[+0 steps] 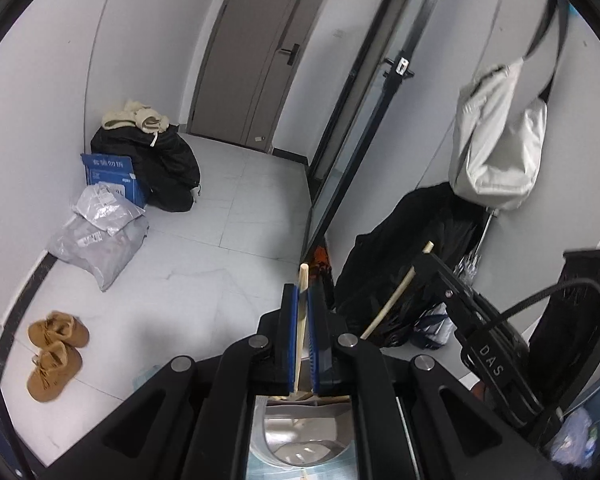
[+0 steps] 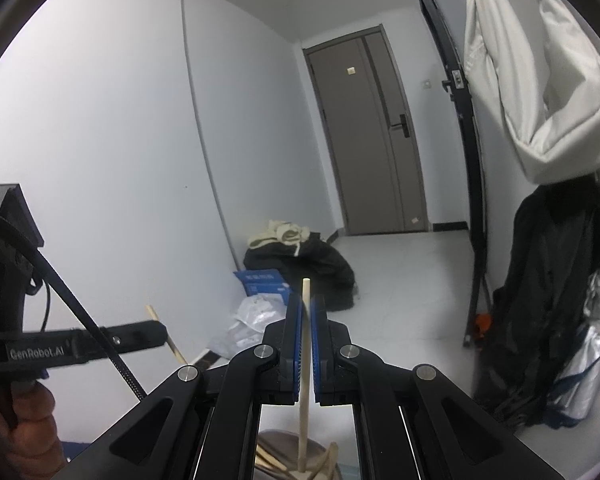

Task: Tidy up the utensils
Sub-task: 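Lower the chopsticks into the holder and open both tools, then move both open tools back down to the last chopsticks on the cloth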

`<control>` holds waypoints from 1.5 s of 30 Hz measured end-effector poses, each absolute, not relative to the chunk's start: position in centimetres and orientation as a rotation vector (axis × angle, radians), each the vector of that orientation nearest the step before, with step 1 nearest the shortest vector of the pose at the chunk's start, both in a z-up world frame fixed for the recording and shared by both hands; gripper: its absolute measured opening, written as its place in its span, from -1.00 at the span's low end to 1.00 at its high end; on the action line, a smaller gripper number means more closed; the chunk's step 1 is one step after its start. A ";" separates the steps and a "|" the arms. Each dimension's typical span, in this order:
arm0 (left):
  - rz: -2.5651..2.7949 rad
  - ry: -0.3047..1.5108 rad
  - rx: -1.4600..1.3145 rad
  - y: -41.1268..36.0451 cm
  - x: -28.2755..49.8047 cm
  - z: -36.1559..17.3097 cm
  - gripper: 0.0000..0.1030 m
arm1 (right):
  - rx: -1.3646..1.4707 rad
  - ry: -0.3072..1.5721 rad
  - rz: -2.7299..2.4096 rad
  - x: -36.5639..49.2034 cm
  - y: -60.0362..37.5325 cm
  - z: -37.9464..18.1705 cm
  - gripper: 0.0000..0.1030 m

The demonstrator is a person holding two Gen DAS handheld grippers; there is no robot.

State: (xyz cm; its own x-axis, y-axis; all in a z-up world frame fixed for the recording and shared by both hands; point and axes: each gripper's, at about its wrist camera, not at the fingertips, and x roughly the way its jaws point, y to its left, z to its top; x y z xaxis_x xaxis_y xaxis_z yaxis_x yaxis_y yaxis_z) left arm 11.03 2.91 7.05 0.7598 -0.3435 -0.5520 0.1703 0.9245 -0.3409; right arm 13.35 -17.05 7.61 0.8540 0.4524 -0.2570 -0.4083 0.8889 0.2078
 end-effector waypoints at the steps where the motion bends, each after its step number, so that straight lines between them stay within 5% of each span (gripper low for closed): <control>1: -0.277 0.647 -0.267 2.8 10.9 6.9 -0.97 | 0.144 0.311 0.466 13.4 -17.0 7.3 -0.93; 25: -0.301 0.821 -0.284 2.3 11.7 1.7 -0.96 | 0.183 0.553 0.545 13.1 -17.8 1.6 -0.85; 37: -0.209 0.853 -0.247 2.1 9.2 2.4 -0.92 | 0.220 0.505 0.486 7.8 -20.8 3.2 0.04; 45: -0.127 0.804 -0.200 1.2 5.4 4.2 -0.37 | 0.239 0.454 0.466 3.3 -21.9 4.5 0.29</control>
